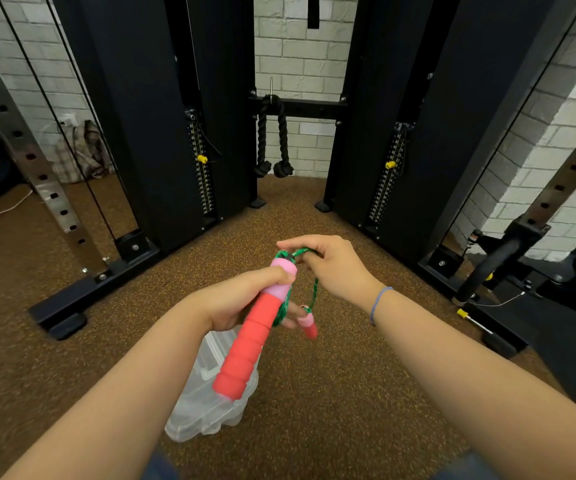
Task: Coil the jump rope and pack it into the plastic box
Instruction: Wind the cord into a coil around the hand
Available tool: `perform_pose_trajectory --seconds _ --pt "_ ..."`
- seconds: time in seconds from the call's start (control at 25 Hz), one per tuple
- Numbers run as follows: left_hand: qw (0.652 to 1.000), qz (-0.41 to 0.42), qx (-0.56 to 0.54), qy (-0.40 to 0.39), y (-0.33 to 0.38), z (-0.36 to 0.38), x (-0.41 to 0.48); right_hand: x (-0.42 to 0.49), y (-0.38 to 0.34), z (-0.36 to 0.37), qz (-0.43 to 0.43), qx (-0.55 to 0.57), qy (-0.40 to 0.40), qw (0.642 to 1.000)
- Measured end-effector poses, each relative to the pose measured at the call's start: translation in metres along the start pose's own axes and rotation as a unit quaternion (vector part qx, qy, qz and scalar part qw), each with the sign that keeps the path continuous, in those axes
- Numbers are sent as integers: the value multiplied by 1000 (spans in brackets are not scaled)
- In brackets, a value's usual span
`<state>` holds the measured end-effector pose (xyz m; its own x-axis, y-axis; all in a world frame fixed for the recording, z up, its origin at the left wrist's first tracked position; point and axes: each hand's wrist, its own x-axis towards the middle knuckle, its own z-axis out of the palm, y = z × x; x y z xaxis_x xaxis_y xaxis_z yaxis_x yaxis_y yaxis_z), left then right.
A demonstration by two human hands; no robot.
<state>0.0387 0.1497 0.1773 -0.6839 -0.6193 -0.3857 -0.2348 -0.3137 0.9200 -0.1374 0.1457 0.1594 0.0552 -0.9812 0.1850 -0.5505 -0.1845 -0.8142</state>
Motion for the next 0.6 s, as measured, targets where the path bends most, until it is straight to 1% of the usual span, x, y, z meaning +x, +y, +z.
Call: perform_pose_trajectory --seconds 0.08,0.2,0.28,0.48,0.6 --pt "996 22 11 85 -2 -1 3 0 2 3 15 -23 15 1000" --pt "986 51 -8 162 -3 -5 5 0 0 5 46 -11 17 999" --pt "977 78 -16 200 -6 -8 6 0 -2 5 61 -7 -2 998" --pt "946 138 26 293 -6 -9 7 -3 -8 0 82 15 -57 995" --pt "935 190 -14 300 -3 -13 6 -5 -13 -2 75 41 -122 989"
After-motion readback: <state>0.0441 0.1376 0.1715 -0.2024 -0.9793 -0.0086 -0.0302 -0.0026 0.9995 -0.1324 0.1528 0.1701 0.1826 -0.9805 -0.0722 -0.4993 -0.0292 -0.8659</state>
